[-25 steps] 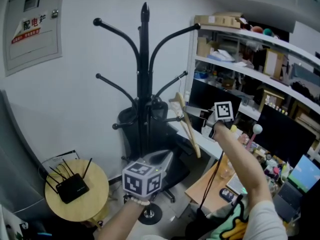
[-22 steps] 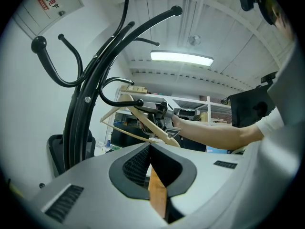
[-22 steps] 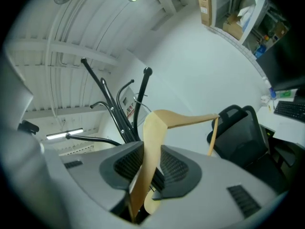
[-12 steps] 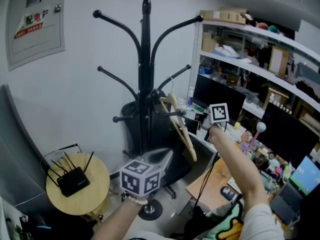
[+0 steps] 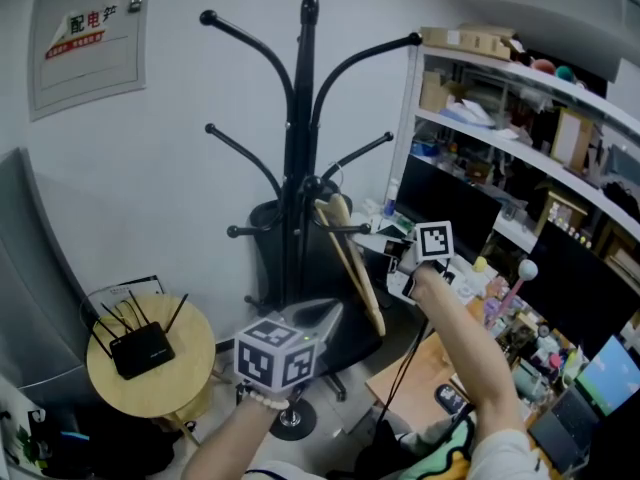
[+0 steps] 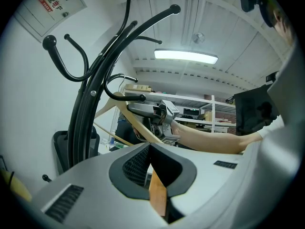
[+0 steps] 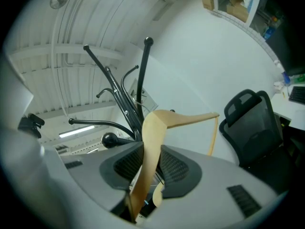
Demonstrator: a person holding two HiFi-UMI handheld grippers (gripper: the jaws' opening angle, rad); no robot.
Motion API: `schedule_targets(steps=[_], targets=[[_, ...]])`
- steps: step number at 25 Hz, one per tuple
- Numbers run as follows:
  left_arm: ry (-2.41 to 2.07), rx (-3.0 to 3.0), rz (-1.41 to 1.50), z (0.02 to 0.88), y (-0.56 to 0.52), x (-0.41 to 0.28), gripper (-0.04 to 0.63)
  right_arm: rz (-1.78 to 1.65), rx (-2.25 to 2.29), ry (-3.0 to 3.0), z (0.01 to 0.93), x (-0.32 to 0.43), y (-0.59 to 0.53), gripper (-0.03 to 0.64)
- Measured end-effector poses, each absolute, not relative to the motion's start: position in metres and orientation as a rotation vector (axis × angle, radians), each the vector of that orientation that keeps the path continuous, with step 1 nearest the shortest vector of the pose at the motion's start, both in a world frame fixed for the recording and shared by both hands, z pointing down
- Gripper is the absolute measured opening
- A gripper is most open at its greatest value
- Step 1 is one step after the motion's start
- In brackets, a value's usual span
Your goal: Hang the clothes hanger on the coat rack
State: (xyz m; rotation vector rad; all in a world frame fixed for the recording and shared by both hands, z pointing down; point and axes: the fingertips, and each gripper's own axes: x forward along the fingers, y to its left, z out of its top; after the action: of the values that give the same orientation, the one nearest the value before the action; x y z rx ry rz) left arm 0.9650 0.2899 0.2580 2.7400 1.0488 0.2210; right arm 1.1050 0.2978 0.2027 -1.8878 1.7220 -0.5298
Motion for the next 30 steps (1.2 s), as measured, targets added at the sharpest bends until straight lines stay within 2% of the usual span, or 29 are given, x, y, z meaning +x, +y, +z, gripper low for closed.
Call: schedule_targets(steps=[23, 30], targets=[[0.931, 2.737, 0.202, 0.274, 0.272, 0.949, -0.008, -0.677, -1.855, 1.771, 0.258, 1.083, 0.27, 0.13], [0.911, 2.757, 0.266, 0.29, 0.268, 0.955, -0.008, -0.563, -1.749, 1.745, 0.284, 1.075, 0.282, 0.13]])
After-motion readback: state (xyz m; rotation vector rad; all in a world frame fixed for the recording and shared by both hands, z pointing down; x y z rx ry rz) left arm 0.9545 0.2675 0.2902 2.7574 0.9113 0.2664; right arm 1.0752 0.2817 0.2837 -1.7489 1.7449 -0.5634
